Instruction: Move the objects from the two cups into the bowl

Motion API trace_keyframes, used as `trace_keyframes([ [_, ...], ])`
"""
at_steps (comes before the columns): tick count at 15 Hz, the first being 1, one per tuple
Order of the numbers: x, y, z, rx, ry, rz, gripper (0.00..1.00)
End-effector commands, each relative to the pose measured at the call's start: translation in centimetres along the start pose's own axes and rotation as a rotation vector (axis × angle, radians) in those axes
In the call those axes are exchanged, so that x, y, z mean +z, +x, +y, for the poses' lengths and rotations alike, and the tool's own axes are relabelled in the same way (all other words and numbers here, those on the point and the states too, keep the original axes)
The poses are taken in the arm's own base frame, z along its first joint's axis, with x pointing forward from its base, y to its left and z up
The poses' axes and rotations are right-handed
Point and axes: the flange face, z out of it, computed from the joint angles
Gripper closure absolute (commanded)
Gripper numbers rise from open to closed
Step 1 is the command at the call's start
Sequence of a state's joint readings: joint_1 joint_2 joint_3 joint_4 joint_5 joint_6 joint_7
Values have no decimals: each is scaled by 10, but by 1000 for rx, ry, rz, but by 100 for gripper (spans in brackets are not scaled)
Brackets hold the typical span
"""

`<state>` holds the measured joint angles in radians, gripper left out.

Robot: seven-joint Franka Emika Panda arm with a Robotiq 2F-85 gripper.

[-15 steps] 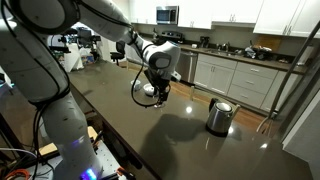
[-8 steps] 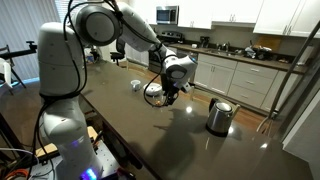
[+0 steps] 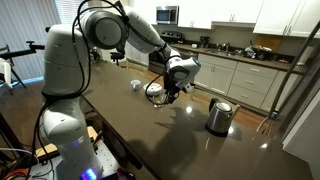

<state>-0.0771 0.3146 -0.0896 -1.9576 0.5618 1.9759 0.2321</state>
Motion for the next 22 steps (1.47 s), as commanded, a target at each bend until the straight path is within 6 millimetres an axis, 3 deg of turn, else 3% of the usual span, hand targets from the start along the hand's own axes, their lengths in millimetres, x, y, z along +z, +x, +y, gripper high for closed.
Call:
trace_keyframes([
  [1,3,-2,26,157,101,-31,0],
  [8,30,-6,115,443,312,-144,0],
  [11,44,-5,132,545,427,-225,0],
  [13,53,-1,128,597,513,-273,0],
  [16,71,7,104,647,622,-334,0],
  [19,96,15,79,677,659,-374,0],
  [22,128,26,69,716,657,-429,0],
])
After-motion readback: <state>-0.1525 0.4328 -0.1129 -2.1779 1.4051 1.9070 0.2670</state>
